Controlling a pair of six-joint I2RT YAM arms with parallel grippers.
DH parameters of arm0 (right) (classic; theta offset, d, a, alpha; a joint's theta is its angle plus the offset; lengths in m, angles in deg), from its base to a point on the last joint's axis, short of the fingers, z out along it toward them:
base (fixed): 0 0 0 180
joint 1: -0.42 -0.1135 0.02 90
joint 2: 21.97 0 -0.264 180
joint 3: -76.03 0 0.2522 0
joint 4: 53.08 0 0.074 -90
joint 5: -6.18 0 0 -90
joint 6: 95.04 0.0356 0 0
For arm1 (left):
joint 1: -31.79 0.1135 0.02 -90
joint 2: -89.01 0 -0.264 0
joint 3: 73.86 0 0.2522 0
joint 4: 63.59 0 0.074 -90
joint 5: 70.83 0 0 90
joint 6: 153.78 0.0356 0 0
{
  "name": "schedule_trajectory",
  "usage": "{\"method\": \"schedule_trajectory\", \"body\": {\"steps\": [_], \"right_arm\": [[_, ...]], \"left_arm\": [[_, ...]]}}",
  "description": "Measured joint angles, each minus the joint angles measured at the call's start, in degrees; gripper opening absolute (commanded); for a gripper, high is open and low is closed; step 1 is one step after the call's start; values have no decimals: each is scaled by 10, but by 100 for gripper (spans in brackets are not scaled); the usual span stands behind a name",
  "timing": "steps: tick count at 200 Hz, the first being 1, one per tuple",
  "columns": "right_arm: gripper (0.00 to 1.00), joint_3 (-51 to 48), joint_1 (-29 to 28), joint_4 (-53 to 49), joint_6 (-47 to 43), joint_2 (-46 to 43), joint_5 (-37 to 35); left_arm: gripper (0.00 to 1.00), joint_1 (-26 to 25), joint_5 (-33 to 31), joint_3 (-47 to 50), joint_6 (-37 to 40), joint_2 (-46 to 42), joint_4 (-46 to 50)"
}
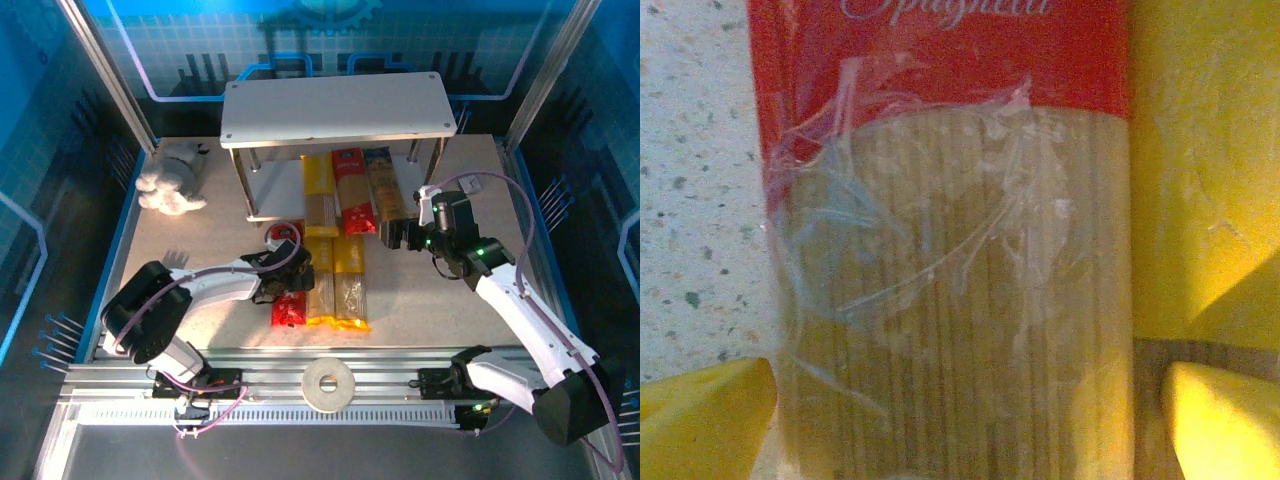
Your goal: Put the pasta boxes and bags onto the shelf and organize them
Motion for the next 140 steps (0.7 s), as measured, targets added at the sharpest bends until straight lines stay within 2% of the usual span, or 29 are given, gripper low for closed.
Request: {"method": "schedule_trajectory", "body": {"steps": [35, 79, 87, 97, 102, 140], "right_arm": [[100, -4, 0, 0, 0, -3, 0], [100, -6, 0, 1, 0, -3, 0], [100, -7, 0, 1, 0, -3, 0], [100, -7, 0, 1, 0, -2, 0], [100, -7, 0, 1, 0, -2, 0], [100, -7, 0, 3, 0, -2, 0]], "left_arm": [[96, 4, 0, 0, -4, 5, -3], [76, 23, 5, 17, -3, -5, -10], [68, 26, 8, 22, -4, -8, -14], [44, 31, 11, 26, -4, -13, -16], [38, 33, 10, 27, -4, -15, -15], [31, 47, 18, 31, -3, -28, -23]]}}
